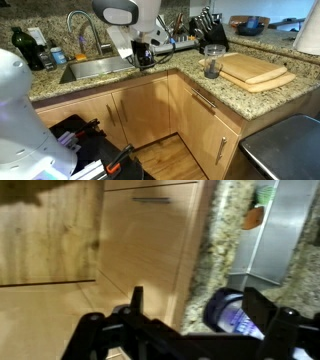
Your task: Move the wooden spoon from the dish rack to the blender cup
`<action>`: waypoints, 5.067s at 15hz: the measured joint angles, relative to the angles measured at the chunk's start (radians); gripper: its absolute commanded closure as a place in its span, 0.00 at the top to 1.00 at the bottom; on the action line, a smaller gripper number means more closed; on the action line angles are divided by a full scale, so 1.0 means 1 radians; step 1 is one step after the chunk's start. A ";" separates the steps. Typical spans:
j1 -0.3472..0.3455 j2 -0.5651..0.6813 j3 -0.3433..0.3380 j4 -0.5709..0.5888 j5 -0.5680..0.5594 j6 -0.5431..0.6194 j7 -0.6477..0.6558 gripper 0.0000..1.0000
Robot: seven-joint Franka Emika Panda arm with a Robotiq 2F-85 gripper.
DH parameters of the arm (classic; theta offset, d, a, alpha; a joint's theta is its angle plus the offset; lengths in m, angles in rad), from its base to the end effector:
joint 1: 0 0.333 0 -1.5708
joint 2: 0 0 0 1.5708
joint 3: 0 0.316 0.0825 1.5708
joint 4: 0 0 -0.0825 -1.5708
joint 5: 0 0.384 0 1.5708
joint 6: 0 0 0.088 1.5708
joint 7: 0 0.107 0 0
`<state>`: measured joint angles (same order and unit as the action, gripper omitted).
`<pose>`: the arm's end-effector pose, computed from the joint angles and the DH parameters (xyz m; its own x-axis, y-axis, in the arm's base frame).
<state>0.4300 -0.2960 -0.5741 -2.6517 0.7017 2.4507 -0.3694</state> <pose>0.4117 -0.0505 0.3295 0.9459 -0.3193 0.0581 -0.2316 -0.7895 -0.5684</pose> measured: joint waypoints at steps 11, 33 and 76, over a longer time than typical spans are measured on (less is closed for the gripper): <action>-0.031 -0.025 0.449 0.195 0.496 0.094 -0.108 1.00; -0.391 0.202 0.399 0.889 0.859 -0.728 0.809 1.00; -0.272 0.673 0.649 1.047 0.715 0.026 1.435 1.00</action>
<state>0.1580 0.3772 0.0750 -1.6045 1.4170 2.4765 1.0654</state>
